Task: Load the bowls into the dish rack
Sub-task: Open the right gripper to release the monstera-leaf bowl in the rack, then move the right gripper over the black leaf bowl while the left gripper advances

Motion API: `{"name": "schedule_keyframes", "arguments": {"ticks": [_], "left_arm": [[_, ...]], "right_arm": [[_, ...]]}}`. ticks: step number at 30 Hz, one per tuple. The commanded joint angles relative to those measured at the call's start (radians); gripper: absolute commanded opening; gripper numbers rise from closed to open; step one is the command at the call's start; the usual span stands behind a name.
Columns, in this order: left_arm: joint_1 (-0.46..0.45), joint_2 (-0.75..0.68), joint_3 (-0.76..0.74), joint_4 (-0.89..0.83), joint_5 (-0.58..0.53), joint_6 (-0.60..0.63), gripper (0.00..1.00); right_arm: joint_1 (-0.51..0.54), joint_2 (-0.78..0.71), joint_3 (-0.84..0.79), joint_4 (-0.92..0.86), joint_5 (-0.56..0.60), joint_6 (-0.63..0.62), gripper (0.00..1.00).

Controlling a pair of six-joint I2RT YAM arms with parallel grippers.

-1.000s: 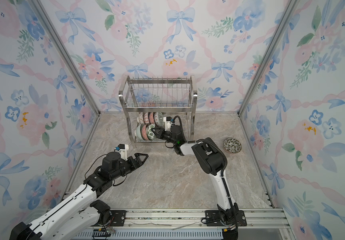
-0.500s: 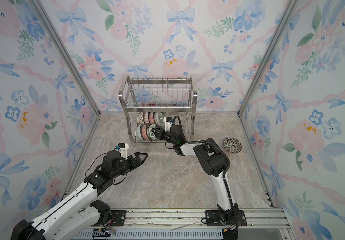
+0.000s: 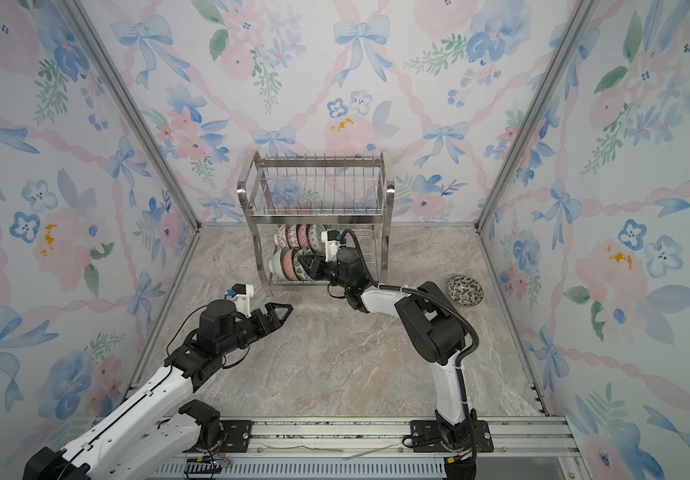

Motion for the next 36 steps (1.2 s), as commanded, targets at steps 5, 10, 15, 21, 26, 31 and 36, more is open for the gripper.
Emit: {"name": "schedule_keyframes", "arguments": {"ticks": [5, 10, 15, 21, 26, 31, 36], "left_arm": [[0.020, 0.035, 0.020, 0.045, 0.046, 0.046, 0.98], [0.020, 0.090, 0.036, 0.118, 0.080, 0.037, 0.98], [0.005, 0.107, 0.045, 0.152, 0.087, 0.043, 0.98], [-0.061, 0.161, 0.079, 0.184, 0.074, 0.067, 0.98], [-0.183, 0.257, 0.152, 0.203, 0.014, 0.114, 0.98], [-0.266, 0.377, 0.226, 0.234, -0.008, 0.141, 0.98], [-0.342, 0.497, 0.332, 0.250, -0.037, 0.170, 0.98]], "right_arm": [[0.007, -0.200, -0.144, -0.181, 0.099, -0.124, 0.36], [0.009, -0.374, -0.271, -0.368, 0.195, -0.245, 0.42], [0.002, -0.605, -0.388, -0.636, 0.326, -0.331, 0.54], [-0.065, -0.868, -0.514, -0.910, 0.461, -0.366, 0.70], [-0.200, -0.999, -0.555, -1.072, 0.492, -0.357, 0.81], [-0.359, -1.021, -0.543, -1.128, 0.492, -0.361, 0.97], [-0.527, -0.930, -0.500, -1.068, 0.471, -0.307, 0.97]]}}
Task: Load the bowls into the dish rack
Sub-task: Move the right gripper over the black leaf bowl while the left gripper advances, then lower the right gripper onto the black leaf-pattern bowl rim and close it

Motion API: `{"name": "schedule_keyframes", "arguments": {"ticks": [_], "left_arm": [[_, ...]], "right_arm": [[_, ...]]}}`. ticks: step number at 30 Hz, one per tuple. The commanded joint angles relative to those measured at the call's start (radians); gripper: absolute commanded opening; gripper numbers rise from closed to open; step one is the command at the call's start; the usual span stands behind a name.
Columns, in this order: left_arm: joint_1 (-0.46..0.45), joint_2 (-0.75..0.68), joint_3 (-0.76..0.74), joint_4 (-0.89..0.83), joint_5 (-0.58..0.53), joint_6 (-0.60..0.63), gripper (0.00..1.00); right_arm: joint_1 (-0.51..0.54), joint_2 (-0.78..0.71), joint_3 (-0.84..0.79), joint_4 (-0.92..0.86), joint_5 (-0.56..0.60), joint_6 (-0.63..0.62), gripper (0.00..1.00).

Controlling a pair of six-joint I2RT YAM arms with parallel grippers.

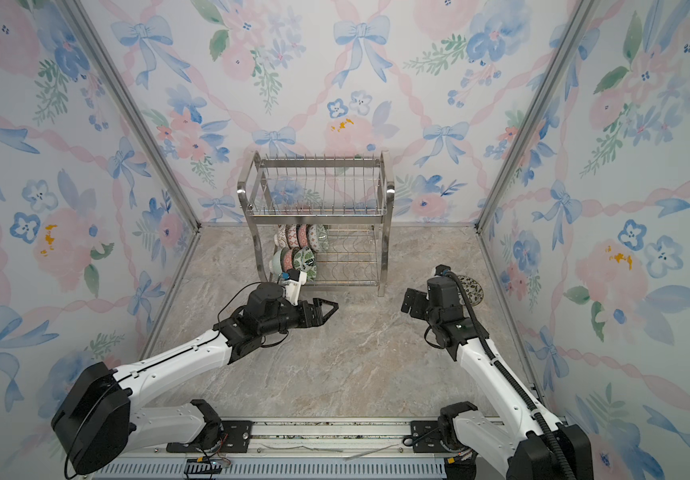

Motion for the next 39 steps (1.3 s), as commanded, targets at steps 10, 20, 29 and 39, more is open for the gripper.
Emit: {"name": "schedule_keyframes", "arguments": {"ticks": [10, 20, 29, 39], "left_arm": [[-0.155, 0.283, 0.272, 0.065, -0.083, 0.072, 0.98], [-0.217, 0.458, 0.441, 0.066, -0.076, 0.084, 0.98], [-0.217, 0.501, 0.484, 0.025, -0.121, 0.100, 0.98], [-0.217, 0.511, 0.513, -0.028, -0.158, 0.113, 0.98]], "right_arm": [[-0.207, 0.408, 0.274, -0.008, 0.079, -0.045, 0.97], [-0.272, 0.659, 0.414, -0.001, 0.096, -0.079, 0.93], [-0.277, 0.774, 0.465, 0.002, 0.087, -0.086, 0.75], [-0.280, 0.796, 0.478, -0.009, 0.092, -0.097, 0.37]]}}
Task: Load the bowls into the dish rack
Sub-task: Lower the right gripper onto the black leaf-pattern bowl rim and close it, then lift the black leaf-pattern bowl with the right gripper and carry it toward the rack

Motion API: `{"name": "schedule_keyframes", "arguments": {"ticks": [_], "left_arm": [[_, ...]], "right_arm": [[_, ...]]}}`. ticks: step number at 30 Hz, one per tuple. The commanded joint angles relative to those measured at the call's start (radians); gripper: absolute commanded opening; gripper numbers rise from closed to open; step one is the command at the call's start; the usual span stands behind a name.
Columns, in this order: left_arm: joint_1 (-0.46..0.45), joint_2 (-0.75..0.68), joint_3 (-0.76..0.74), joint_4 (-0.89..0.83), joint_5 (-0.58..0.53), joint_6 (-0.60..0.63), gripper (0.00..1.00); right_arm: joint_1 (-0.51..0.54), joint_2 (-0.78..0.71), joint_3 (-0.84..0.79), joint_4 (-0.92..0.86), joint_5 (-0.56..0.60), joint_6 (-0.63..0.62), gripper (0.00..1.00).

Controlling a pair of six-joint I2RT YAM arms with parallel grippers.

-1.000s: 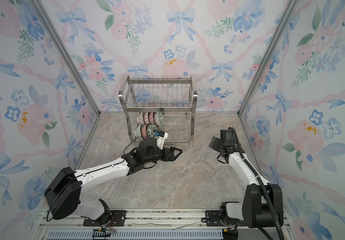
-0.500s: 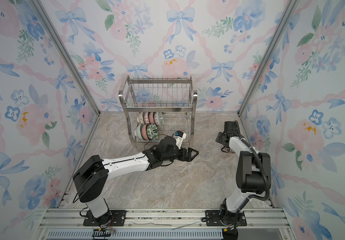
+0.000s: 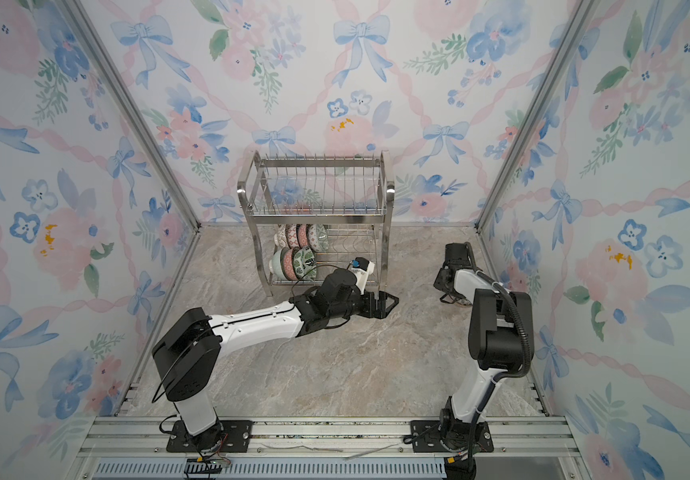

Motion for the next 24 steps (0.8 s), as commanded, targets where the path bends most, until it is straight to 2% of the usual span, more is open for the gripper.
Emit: {"name": "schedule_keyframes", "arguments": {"ticks": [1, 9, 15, 24], "left_arm": [[-0.001, 0.014, 0.023, -0.029, -0.031, 0.027, 0.98], [0.001, -0.009, 0.017, -0.058, -0.062, 0.036, 0.98], [0.001, -0.061, -0.017, -0.076, -0.098, 0.045, 0.98], [0.023, -0.196, -0.147, -0.089, -0.134, 0.057, 0.98]], "right_arm": [[-0.006, 0.012, 0.019, -0.018, -0.003, -0.012, 0.34], [-0.004, -0.057, -0.016, -0.008, -0.039, -0.002, 0.06], [0.049, -0.175, -0.099, 0.024, -0.070, 0.028, 0.00], [0.199, -0.423, -0.258, 0.034, -0.049, 0.038, 0.00]]}}
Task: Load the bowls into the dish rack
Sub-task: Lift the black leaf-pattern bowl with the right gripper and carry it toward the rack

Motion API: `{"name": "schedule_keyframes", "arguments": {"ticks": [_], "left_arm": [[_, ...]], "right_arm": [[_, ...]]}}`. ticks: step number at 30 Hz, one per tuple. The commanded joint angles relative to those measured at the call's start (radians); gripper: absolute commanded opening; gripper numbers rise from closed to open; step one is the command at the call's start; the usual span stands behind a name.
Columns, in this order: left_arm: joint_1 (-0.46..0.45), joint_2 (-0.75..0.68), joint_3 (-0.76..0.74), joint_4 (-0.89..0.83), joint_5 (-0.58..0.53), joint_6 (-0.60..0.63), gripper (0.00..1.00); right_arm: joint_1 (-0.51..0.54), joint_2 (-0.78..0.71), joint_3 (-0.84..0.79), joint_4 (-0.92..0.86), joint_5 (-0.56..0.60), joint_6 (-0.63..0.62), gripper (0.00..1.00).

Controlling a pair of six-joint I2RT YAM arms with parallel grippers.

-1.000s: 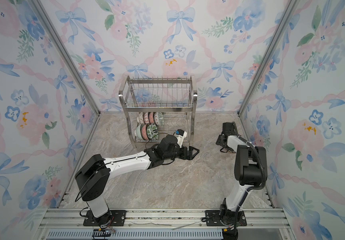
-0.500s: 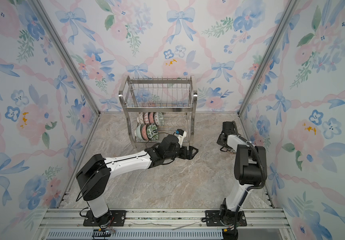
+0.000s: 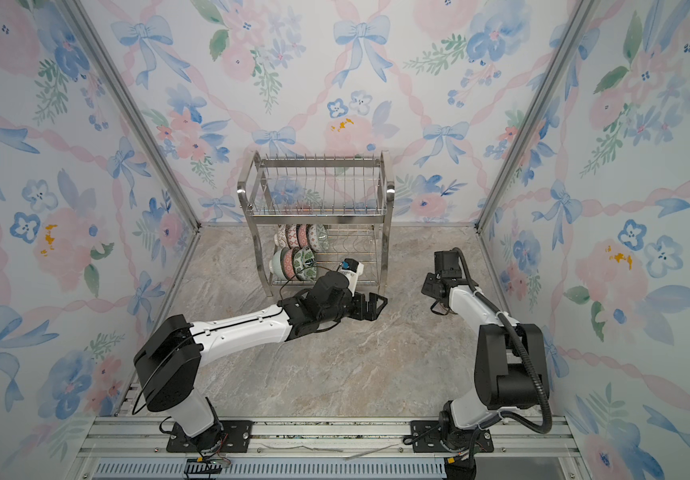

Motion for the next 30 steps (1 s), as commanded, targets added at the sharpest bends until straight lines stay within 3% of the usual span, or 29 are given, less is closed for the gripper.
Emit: {"name": "schedule_keyframes", "arguments": {"ticks": [1, 14, 21, 30], "left_arm": [[0.021, -0.072, -0.061, -0.010, -0.030, 0.022, 0.98], [0.113, -0.296, -0.287, 0.013, -0.037, 0.008, 0.98], [0.132, -0.352, -0.361, 0.010, -0.043, 0.006, 0.98], [0.170, -0.384, -0.390, 0.018, -0.038, -0.018, 0.98]], "right_arm": [[0.052, -0.109, -0.044, 0.014, 0.016, 0.000, 0.00], [0.260, -0.361, -0.120, -0.123, 0.088, -0.019, 0.00], [0.442, -0.423, -0.147, -0.181, 0.118, 0.004, 0.00], [0.575, -0.465, -0.176, -0.087, 0.035, 0.038, 0.00]]}}
